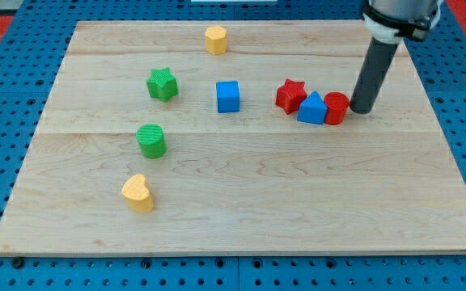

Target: Move the red circle horizontally to the right side of the yellow heart

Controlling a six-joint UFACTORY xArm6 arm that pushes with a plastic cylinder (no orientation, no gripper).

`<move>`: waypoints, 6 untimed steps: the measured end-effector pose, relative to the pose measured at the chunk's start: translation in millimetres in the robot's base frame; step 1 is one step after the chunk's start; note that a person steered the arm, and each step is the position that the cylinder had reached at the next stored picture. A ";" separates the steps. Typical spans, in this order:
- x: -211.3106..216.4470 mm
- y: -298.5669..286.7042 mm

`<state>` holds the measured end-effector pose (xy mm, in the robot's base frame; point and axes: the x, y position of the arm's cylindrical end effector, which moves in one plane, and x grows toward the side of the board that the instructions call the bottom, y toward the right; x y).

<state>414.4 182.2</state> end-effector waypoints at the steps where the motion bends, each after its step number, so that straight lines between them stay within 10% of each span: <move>1: -47.2 14.8; 6: -48.0 7.3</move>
<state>366.4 189.5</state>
